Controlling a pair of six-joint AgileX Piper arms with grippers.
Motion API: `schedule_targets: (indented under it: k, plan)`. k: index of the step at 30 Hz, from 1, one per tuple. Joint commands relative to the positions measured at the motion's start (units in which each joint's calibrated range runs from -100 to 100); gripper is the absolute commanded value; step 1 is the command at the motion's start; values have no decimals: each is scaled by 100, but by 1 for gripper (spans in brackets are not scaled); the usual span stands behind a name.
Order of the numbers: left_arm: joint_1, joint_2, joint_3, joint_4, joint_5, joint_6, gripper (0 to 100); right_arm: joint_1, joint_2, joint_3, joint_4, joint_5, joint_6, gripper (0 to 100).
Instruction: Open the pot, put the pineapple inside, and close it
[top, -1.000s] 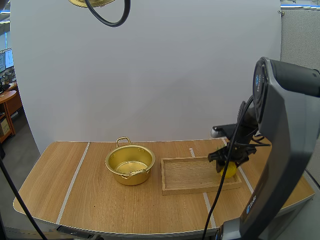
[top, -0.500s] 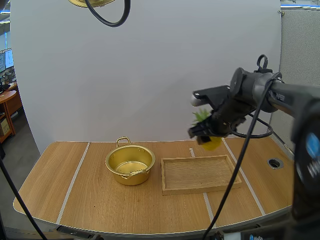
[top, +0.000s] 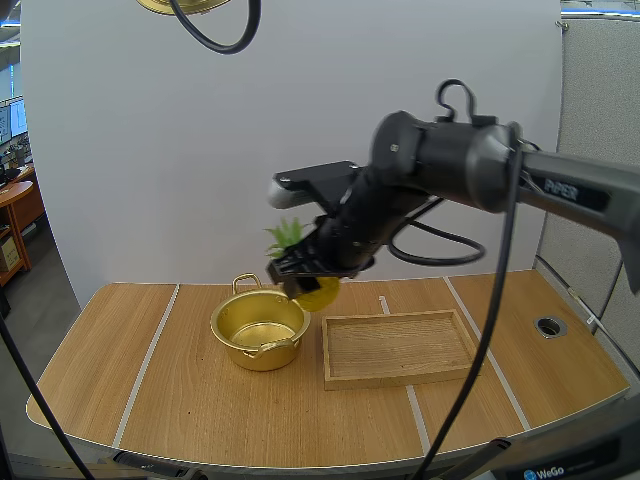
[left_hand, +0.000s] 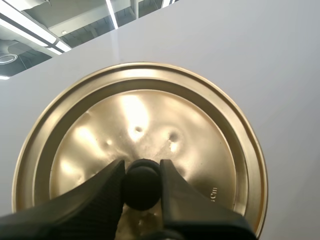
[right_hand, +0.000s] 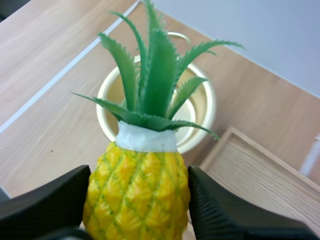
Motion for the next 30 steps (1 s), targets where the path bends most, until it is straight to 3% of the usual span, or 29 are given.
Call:
schedule_targets:
  k: [1, 14, 30]
  plan:
    - [-23, -42, -52, 68, -188, -58, 0, 165, 290, -174, 44, -11, 90, 0]
    - [-23, -42, -52, 68, -188, -58, 0, 324, 2013, -1020, -16, -464, -20, 0]
    - [-23, -42, -52, 68, -188, -58, 0, 324, 3161, -1446, -747, -1087, 105, 0]
